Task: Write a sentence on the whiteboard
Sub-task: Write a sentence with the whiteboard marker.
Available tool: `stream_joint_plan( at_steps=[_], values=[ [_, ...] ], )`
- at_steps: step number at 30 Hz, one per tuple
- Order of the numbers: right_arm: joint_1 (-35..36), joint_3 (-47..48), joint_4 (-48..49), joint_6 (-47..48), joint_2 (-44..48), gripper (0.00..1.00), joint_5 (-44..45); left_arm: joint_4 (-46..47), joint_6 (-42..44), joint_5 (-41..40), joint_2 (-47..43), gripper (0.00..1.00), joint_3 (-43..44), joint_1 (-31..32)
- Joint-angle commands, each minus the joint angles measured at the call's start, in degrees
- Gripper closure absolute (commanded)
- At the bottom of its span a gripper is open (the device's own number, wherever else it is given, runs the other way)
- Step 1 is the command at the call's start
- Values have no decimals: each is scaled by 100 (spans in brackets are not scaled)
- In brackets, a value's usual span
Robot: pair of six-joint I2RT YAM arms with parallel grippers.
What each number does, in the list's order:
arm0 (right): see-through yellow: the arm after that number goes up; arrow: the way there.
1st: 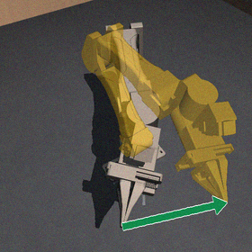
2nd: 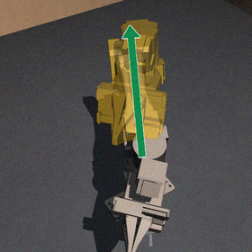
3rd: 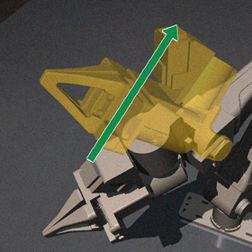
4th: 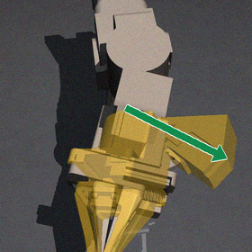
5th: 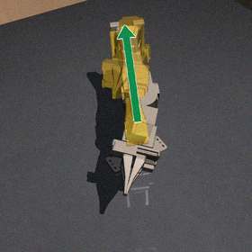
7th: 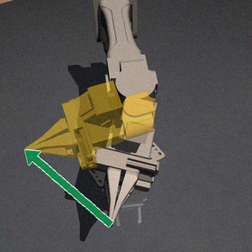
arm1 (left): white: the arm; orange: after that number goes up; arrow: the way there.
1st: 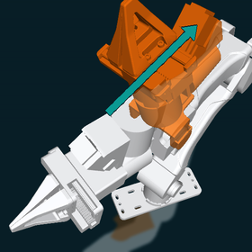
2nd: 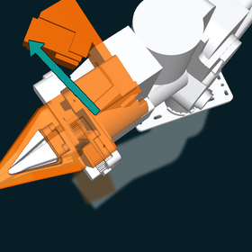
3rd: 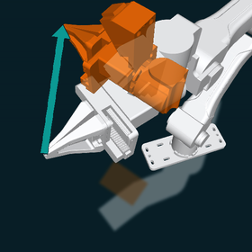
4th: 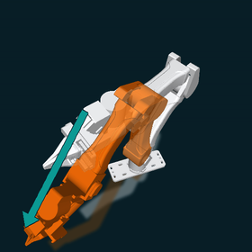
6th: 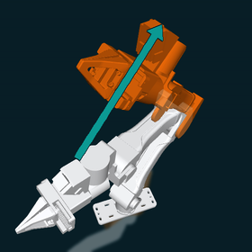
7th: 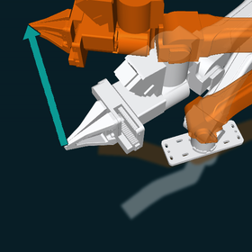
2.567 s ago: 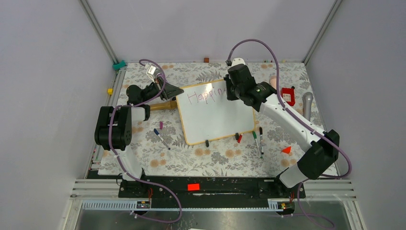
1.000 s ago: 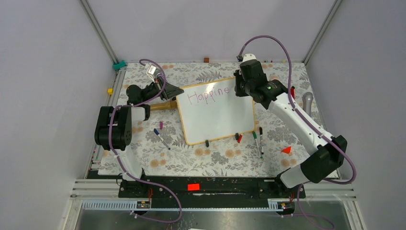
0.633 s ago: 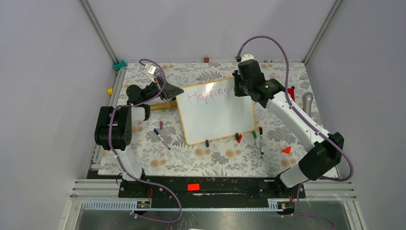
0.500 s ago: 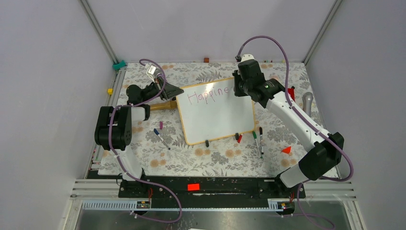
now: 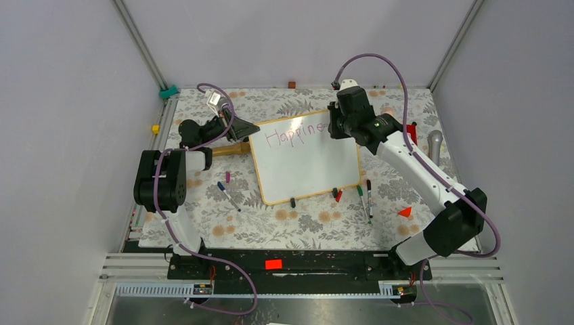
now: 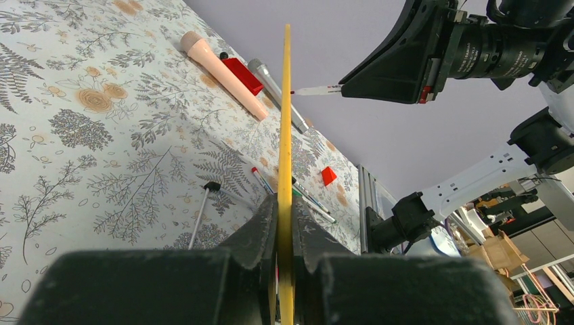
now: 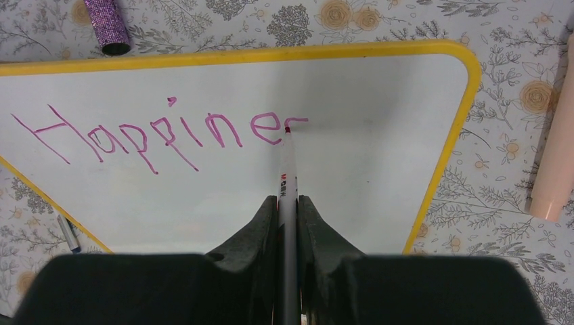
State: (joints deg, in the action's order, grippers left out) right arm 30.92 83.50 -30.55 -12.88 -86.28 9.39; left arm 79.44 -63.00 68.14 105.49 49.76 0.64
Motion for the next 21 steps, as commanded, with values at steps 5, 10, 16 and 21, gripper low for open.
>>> stream_joint_plan(
  at_steps=[5,10,16,21],
  values=[
    [-46,-139,-86,14,182,100,503,493,165,378,-2,100,155,24],
    [-51,-24,-246,23,112,100,678,498,165,382,-14,100,148,23],
    [-53,-165,-253,-25,166,100,438,494,165,379,-7,100,166,23],
    [-51,-216,-271,-74,147,100,80,489,157,384,3,100,190,24]
  ],
)
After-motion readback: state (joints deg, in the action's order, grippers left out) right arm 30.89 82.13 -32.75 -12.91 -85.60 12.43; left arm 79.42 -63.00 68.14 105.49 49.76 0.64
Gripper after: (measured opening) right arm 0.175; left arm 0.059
